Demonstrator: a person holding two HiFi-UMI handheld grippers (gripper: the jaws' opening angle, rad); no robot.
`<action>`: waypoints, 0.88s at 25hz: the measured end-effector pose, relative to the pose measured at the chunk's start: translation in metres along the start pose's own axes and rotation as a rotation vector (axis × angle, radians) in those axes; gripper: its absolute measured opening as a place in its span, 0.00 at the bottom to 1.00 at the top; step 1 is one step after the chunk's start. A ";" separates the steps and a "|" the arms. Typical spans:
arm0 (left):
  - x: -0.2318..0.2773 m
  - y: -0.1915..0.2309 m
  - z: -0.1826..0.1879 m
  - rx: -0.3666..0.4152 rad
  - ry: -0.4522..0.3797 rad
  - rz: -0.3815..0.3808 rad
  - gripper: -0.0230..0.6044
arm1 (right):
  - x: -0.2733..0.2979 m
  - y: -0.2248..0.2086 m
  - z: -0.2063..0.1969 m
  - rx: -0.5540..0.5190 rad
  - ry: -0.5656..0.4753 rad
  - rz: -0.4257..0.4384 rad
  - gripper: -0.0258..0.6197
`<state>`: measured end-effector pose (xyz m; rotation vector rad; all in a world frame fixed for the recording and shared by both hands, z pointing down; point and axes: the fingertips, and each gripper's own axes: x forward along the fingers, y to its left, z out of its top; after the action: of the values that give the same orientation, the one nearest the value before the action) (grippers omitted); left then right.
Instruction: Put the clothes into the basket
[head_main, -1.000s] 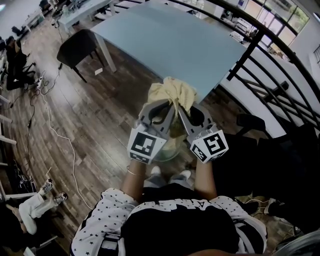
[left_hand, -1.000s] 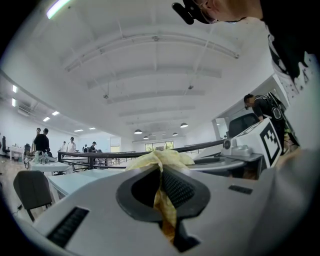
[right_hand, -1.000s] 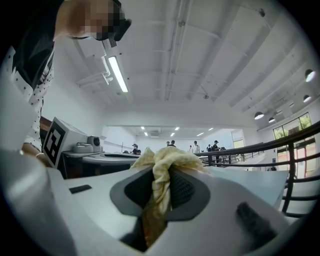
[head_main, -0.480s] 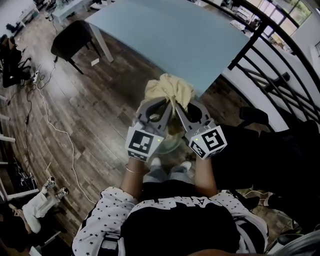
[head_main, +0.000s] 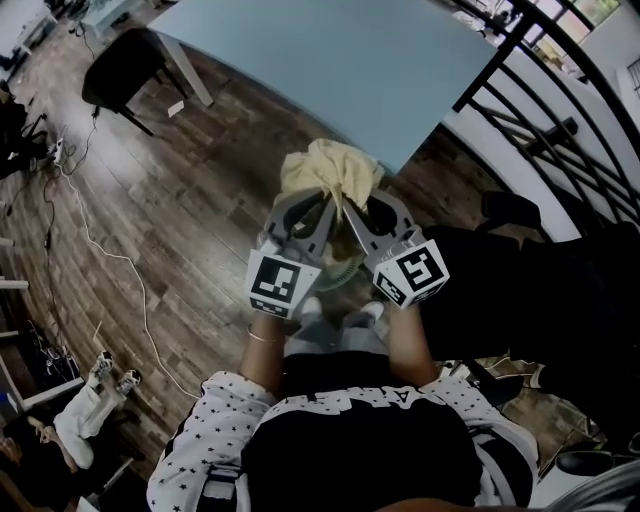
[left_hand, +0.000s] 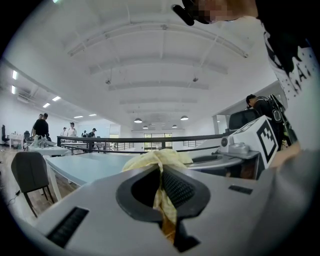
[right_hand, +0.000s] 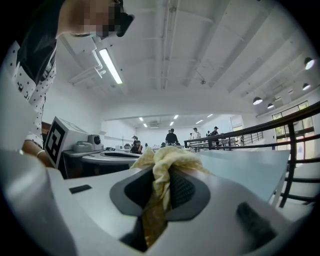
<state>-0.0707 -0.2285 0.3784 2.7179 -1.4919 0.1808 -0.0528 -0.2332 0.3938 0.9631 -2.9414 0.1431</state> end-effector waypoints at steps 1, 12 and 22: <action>0.001 0.000 -0.003 -0.002 0.006 0.000 0.08 | 0.001 -0.001 -0.002 0.001 0.005 0.001 0.15; 0.015 0.007 -0.044 -0.059 0.066 -0.013 0.08 | 0.012 -0.012 -0.041 0.038 0.079 0.008 0.15; 0.023 0.013 -0.086 -0.072 0.101 -0.015 0.08 | 0.024 -0.019 -0.084 0.052 0.109 0.025 0.15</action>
<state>-0.0769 -0.2476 0.4666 2.6211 -1.4221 0.2546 -0.0598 -0.2535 0.4803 0.8944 -2.8647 0.2655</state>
